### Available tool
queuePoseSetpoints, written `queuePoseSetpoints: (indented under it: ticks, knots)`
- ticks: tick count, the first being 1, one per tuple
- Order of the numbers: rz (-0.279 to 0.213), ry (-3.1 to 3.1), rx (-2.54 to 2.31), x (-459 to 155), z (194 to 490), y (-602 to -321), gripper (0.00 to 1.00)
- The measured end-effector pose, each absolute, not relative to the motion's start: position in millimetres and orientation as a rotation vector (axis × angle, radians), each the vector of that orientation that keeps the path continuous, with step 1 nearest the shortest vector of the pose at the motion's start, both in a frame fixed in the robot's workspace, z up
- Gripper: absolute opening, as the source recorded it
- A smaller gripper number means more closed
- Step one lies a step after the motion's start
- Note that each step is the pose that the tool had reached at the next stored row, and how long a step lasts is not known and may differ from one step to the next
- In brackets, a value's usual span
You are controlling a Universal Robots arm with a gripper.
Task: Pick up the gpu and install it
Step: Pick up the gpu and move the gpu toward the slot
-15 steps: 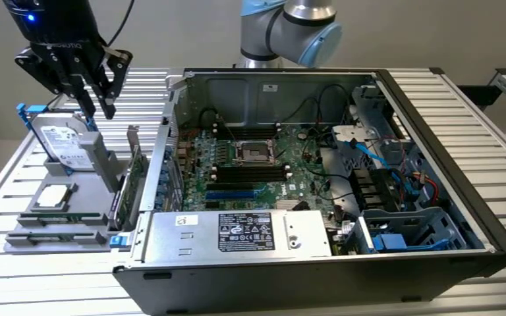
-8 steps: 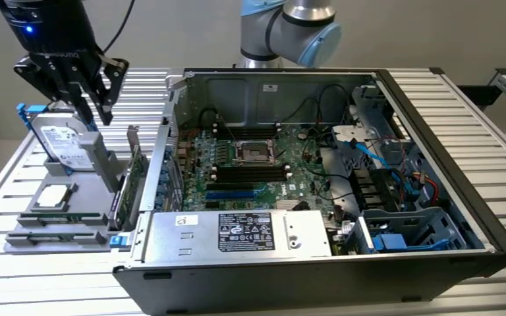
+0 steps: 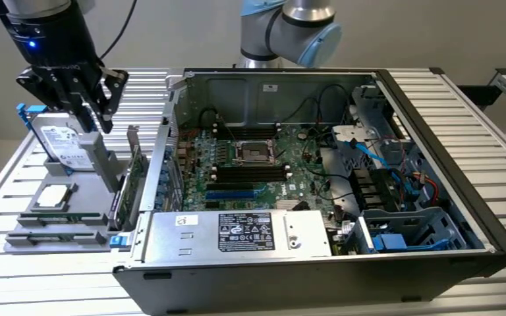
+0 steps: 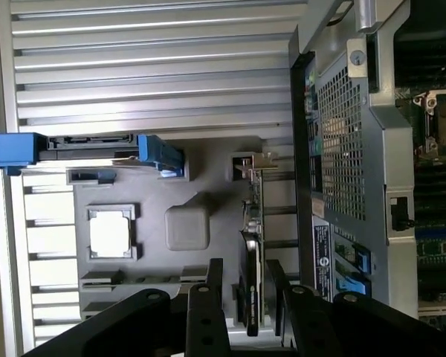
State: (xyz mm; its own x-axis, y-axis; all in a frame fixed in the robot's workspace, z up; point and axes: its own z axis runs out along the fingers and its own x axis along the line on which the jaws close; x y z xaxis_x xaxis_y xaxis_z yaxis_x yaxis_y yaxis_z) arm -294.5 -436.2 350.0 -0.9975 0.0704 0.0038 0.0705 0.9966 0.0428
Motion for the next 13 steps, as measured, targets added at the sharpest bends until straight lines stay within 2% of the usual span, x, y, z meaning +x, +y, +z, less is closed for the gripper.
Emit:
queuePoseSetpoints:
  ticks: [13]
  knots:
    - [-0.067,-3.137,-0.108,-301,326,-455,0.36]
